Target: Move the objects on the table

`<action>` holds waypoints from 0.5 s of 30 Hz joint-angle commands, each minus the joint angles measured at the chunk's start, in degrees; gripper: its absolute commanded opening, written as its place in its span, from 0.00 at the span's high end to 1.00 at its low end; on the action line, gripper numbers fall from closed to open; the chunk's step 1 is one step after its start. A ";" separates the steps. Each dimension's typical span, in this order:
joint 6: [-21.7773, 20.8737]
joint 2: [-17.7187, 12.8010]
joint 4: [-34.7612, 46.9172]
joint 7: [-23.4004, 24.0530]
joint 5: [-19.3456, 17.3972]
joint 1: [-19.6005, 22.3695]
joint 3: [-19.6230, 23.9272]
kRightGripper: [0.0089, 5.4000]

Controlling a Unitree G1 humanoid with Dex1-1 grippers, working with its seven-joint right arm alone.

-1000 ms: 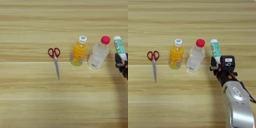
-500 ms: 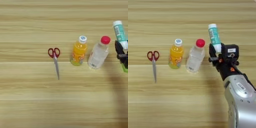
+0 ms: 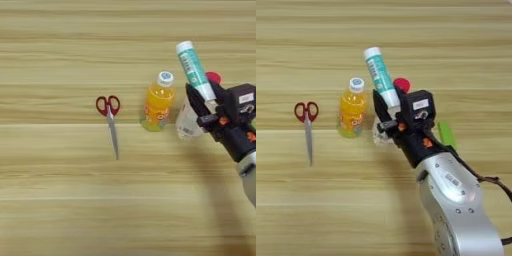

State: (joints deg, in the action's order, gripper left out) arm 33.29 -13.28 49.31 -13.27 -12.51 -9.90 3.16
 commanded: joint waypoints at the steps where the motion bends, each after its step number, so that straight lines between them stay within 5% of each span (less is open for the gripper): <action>1: -1.08 0.10 3.01 0.73 0.75 1.30 -3.99 0.69; 15: -2.43 0.46 0.22 0.46 4.21 -0.65 -13.78 0.69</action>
State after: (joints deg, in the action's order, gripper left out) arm 34.08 -12.72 48.44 -12.95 -9.12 -11.86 -9.47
